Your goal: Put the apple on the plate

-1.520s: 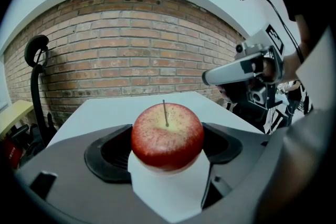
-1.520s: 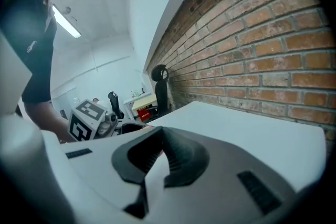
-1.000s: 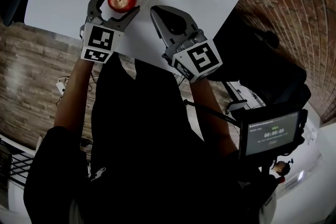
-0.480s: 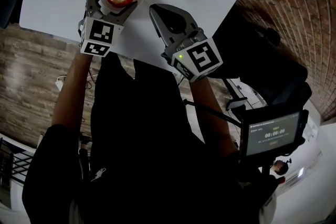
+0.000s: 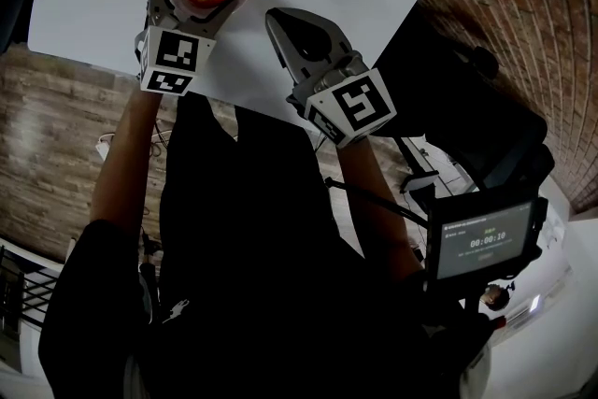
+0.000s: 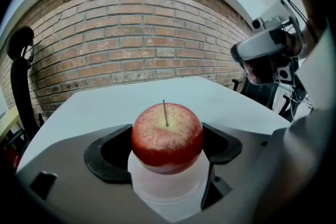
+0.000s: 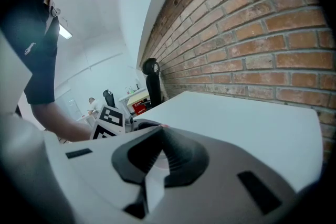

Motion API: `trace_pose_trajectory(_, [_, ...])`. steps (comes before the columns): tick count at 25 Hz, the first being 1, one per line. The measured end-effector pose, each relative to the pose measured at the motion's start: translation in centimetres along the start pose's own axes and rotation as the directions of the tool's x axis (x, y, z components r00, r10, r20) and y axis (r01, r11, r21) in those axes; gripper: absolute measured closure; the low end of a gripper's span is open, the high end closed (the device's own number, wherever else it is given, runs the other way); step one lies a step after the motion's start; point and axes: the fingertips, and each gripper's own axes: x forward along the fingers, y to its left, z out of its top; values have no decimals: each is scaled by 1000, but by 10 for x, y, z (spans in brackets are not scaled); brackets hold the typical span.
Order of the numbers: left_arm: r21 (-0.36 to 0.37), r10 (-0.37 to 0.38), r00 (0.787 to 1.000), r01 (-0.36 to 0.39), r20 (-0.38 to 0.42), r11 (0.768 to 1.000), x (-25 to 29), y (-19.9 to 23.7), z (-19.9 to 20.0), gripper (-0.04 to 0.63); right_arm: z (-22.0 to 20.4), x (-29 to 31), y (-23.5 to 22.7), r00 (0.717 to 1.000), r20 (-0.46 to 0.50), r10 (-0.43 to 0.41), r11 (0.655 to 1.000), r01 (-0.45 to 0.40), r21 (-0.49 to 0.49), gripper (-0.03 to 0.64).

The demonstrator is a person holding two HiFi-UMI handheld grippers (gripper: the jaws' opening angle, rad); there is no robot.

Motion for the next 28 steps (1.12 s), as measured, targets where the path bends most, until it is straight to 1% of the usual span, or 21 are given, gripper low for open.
trace_pose_trajectory(7, [8, 15, 1000, -15, -10, 1000, 4, 5, -2, 190, -1, 0, 0, 1000, -4, -3, 1000, 3, 7, 614])
trace_pose_trajectory(10, [15, 20, 1000, -19, -19, 1000, 4, 6, -4, 190, 1, 0, 0, 1000, 8, -4, 1000, 4, 4, 614])
trace_pose_trajectory(18, [28, 8, 999, -7, -43, 1000, 8, 5, -10, 190, 0, -1, -3, 1000, -6, -14, 1000, 14, 14, 614])
trace_pose_trajectory(28, [42, 6, 998, -3, -57, 999, 13, 3, -9, 190, 2, -4, -7, 1000, 9, -29, 999, 28, 24, 614])
